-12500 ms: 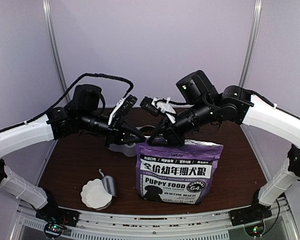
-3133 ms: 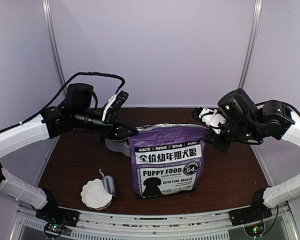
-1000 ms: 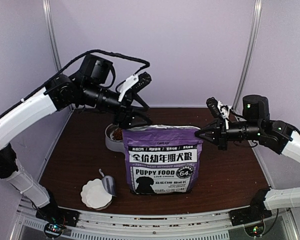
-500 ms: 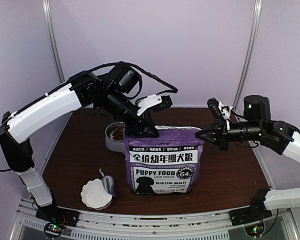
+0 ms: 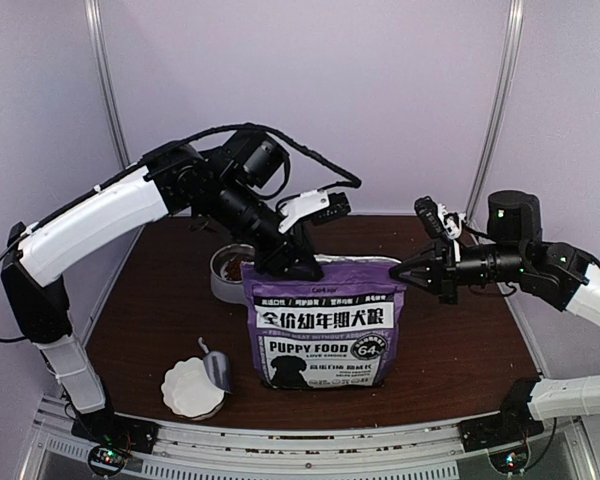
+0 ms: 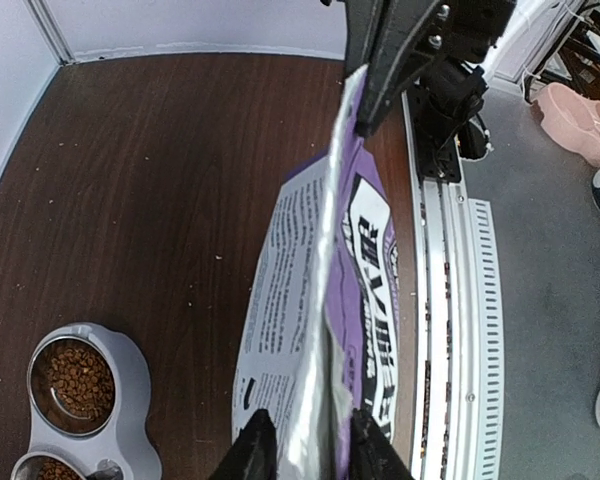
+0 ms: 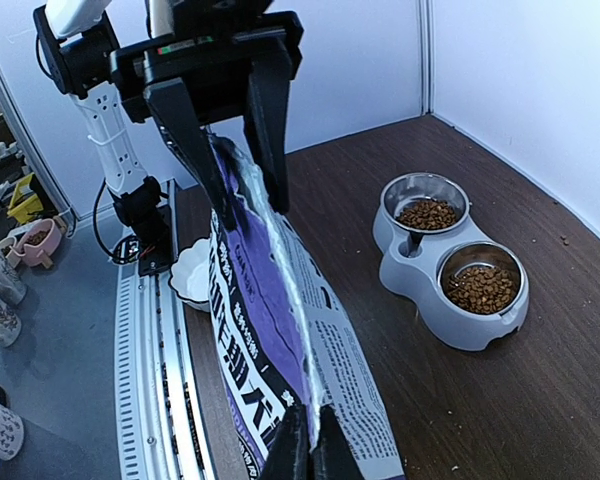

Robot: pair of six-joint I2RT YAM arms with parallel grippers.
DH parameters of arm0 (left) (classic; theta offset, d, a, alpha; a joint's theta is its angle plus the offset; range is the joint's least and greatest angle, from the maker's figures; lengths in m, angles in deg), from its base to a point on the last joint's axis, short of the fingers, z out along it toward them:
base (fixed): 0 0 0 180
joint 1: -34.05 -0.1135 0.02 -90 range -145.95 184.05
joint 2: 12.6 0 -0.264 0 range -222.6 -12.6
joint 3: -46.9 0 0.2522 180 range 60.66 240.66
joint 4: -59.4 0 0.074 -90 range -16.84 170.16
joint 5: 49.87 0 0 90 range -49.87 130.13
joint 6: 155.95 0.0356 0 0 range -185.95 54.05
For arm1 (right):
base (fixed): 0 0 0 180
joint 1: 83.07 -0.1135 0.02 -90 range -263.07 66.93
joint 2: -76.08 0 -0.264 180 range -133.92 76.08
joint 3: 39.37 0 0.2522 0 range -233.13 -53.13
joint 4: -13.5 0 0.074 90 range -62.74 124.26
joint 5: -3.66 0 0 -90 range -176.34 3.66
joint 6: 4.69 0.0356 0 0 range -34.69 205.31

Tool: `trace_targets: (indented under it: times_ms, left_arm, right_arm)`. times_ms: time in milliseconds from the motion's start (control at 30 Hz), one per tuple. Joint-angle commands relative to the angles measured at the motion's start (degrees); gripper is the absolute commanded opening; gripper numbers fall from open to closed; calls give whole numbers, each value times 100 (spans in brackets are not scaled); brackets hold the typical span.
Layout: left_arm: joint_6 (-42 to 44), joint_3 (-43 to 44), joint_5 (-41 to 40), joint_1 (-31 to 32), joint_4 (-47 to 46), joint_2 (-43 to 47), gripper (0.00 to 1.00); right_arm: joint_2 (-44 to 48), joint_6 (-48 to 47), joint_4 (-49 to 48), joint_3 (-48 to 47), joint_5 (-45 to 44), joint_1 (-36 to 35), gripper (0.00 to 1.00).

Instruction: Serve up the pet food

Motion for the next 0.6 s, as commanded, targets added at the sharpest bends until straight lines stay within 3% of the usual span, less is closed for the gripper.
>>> trace_targets:
  times_ms: [0, 133, 200, 433, 567]
  left_arm:
    - [-109, 345, 266, 92, -363, -305, 27]
    - [-114, 532, 405, 150, -365, -500, 16]
    - [-89, 548, 451, 172, -365, -526, 0]
    - [-131, 525, 565, 183, -537, -511, 0]
    - [-275, 537, 788, 196, -864, -565, 17]
  right_arm:
    - [-49, 183, -549, -27, 231, -178, 0]
    - [-75, 210, -626, -16, 228, -238, 0]
    - [-60, 206, -636, 5, 197, -239, 0]
    - [-22, 202, -619, 80, 92, -237, 0]
    - [-29, 202, -620, 90, 94, -246, 0]
